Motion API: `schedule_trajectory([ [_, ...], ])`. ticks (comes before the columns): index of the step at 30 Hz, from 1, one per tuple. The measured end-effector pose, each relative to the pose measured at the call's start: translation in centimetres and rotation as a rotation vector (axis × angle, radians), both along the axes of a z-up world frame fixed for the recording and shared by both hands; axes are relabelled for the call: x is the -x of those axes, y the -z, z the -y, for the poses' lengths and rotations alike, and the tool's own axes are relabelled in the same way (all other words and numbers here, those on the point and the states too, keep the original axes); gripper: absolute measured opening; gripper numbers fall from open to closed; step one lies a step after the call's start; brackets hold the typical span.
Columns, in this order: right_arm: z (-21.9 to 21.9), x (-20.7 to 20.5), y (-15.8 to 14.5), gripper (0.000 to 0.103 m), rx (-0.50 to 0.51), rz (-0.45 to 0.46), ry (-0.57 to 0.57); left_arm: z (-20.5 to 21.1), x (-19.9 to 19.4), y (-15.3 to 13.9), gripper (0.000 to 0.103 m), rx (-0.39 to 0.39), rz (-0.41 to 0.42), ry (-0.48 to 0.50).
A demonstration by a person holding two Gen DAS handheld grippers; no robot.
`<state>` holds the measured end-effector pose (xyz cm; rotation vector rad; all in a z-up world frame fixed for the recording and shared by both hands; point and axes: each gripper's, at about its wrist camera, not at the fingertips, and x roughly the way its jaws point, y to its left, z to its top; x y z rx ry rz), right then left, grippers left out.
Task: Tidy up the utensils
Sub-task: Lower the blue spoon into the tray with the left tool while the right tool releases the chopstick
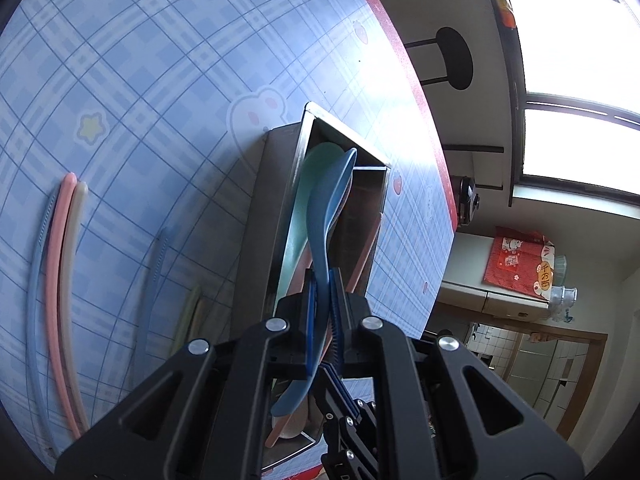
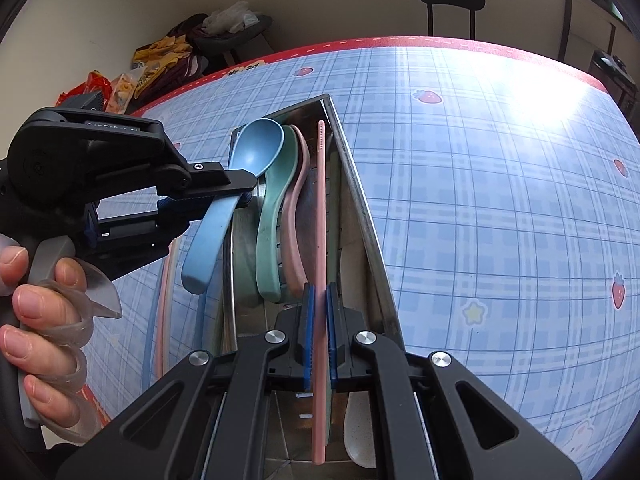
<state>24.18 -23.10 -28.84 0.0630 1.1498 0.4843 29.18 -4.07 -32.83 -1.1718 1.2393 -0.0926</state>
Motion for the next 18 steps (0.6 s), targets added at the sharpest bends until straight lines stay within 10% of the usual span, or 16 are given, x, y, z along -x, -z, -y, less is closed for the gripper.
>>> schedule_trajectory([
  [18, -0.7, -0.1, -1.0, 0.007, 0.013, -0.007, 0.029, -1.3, -0.2, -2.2, 0.018, -0.028, 0.065, 0.022],
])
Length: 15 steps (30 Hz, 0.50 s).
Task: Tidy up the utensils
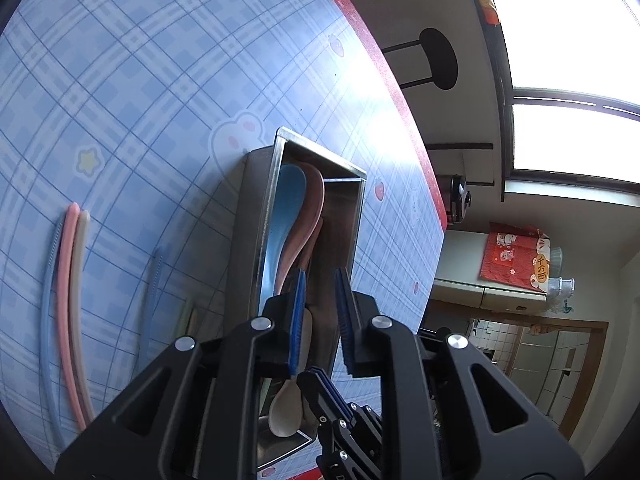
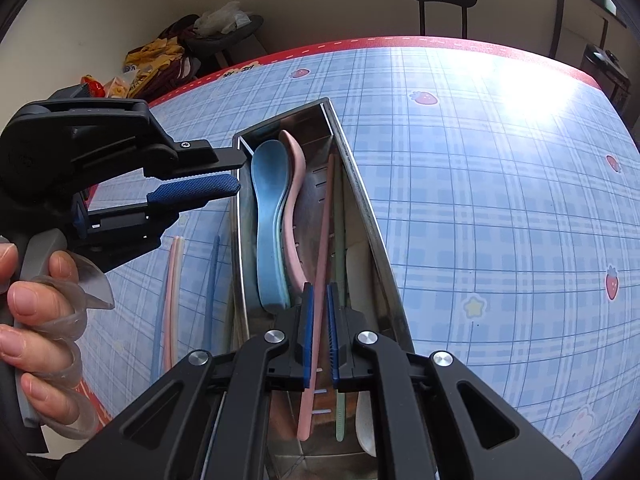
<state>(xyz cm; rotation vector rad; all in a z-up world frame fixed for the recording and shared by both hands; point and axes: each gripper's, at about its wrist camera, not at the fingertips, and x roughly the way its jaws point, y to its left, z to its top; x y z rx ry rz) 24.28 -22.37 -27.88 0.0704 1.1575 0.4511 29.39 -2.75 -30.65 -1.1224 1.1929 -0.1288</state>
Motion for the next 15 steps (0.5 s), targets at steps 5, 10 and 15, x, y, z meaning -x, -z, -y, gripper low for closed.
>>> schedule_trajectory([
  [5, 0.2, 1.0, -1.7, 0.018, -0.007, 0.029, 0.017, -1.6, 0.9, -2.3, 0.024, -0.072, 0.052, 0.011],
  [10, 0.2, 2.7, -3.0, 0.028, 0.014, 0.062, 0.036, -3.5, 2.9, -5.4, 0.031, -0.237, 0.152, 0.089],
  [15, 0.1, 5.1, -3.5, 0.055, 0.018, 0.054, 0.059, -6.1, 6.5, -7.6, 0.046, -0.446, 0.243, 0.177],
])
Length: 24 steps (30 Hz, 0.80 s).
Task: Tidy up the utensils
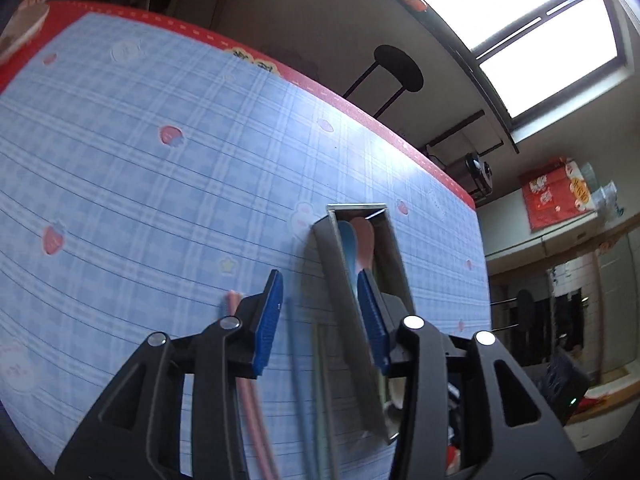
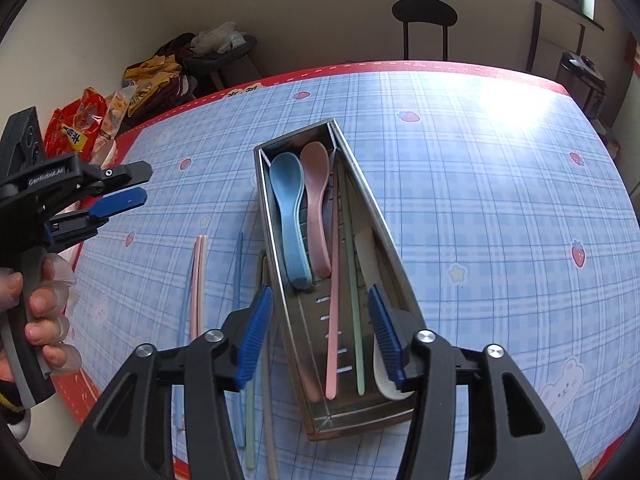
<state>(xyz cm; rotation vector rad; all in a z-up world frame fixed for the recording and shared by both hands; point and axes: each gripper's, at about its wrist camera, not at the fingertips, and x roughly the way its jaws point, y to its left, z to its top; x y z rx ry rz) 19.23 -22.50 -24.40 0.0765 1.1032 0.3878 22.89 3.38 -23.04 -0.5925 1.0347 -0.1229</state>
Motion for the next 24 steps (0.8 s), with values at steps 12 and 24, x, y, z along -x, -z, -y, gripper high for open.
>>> schedule_trajectory([
  [12, -3.7, 6.8, 0.3, 0.082, -0.018, 0.028, -0.083, -5.7, 11.0, 2.1, 0.092, -0.240, -0.005, 0.068],
  [24, -3.6, 10.0, 1.2, 0.097, 0.016, 0.073, -0.083, -1.9, 15.5, 4.0, 0.097, -0.308, 0.058, 0.221],
])
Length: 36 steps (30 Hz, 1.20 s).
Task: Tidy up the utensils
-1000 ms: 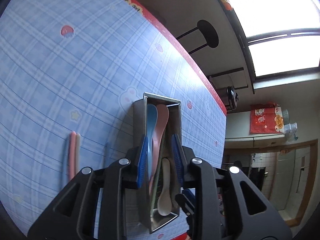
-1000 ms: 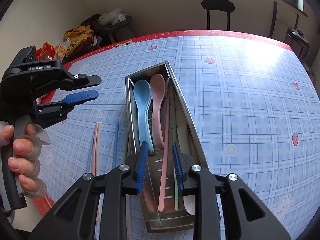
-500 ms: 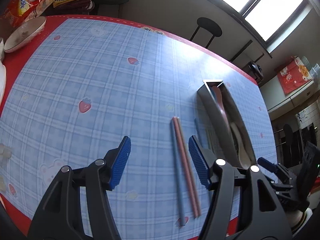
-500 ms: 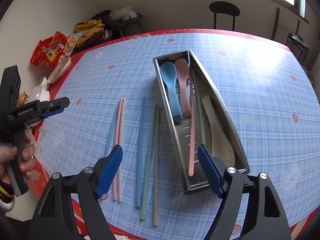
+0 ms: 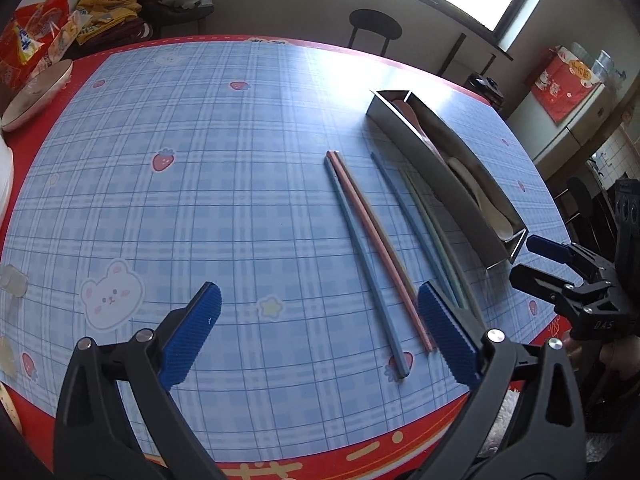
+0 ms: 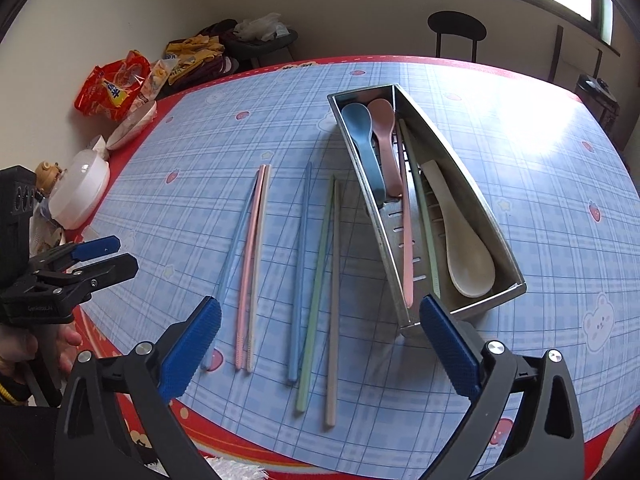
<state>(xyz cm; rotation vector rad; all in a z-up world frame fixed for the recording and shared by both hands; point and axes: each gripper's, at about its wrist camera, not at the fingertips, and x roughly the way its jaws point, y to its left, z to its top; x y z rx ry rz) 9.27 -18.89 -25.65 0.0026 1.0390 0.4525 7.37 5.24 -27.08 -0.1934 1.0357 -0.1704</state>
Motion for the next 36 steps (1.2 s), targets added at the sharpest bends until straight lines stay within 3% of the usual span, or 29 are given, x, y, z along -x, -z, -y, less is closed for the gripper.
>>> schedule_trajectory([
  [4, 0.3, 0.4, 0.3, 0.097, 0.018, -0.003, 0.024, 1.8, -0.2, 0.2, 0.097, -0.061, 0.016, 0.047],
  [20, -0.5, 0.7, 1.3, 0.096, 0.069, -0.075, 0.019, 4.4, -0.9, 2.2, 0.097, -0.097, -0.057, 0.118],
  [24, -0.7, 0.5, 1.3, 0.063, 0.083, -0.080, 0.008, 3.5, -1.0, 2.5, 0.097, -0.081, -0.064, 0.080],
  [31, -1.7, -0.1, 1.8, 0.019, 0.081, -0.093, -0.045, 1.4, -1.1, 3.1, 0.097, -0.067, -0.099, -0.022],
  [33, -2.3, -0.5, 2.1, 0.013, 0.094, -0.097, -0.065, 1.1, -1.1, 3.2, 0.097, -0.070, -0.106, -0.039],
  [36, -3.2, -1.1, 2.4, 0.013, 0.135, -0.080, -0.099, 0.7, -1.1, 3.2, 0.097, -0.082, -0.111, -0.065],
])
